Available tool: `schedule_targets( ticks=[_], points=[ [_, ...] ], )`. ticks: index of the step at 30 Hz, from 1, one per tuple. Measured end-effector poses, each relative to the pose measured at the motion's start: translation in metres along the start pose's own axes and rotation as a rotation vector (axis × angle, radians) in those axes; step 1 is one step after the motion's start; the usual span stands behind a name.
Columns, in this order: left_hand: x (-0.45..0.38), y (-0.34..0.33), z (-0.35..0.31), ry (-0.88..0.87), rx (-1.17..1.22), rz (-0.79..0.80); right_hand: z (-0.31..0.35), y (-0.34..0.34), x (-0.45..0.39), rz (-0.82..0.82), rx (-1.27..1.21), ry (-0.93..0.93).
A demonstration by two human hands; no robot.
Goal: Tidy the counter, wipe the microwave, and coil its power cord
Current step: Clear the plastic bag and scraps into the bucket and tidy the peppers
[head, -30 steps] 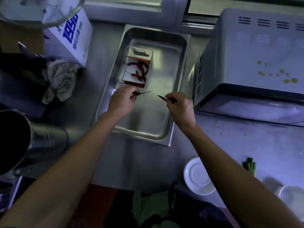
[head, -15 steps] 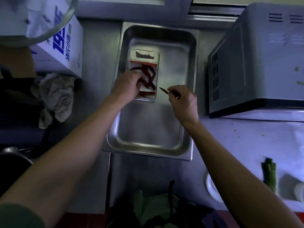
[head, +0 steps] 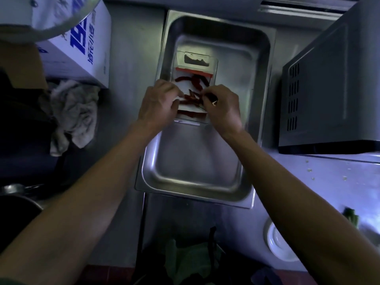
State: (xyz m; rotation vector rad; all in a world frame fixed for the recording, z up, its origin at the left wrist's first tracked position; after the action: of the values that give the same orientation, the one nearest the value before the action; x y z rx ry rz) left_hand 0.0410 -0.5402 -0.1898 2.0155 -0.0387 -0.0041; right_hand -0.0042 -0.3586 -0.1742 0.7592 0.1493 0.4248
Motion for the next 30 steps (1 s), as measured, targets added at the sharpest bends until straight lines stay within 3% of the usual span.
schedule_targets(
  ticks=[13,22,30],
  points=[
    [0.042,0.007,0.006,0.010,-0.018,-0.010,0.019,-0.036,-0.029,0.195,0.137,0.014],
    [0.064,0.003,-0.013,0.032,0.026,0.030,0.023,0.000,0.028,0.034,0.135,0.029],
    [0.082,-0.014,-0.043,-0.046,0.029,0.124,0.008,0.010,0.099,0.000,0.140,-0.113]
  ],
)
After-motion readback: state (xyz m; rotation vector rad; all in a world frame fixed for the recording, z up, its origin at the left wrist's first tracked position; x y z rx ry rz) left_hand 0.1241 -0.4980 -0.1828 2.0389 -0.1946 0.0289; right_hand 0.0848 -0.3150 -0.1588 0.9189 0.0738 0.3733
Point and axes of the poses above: each hand's wrist, its own x-axis away from the middle knuckle, its own y-axis out of the back of the hand, z = x × y, the point moved 3 cm from there along -x, towards the middle knuckle, and after that the axes turned 5 degrees about z, right-handed, at the moved point
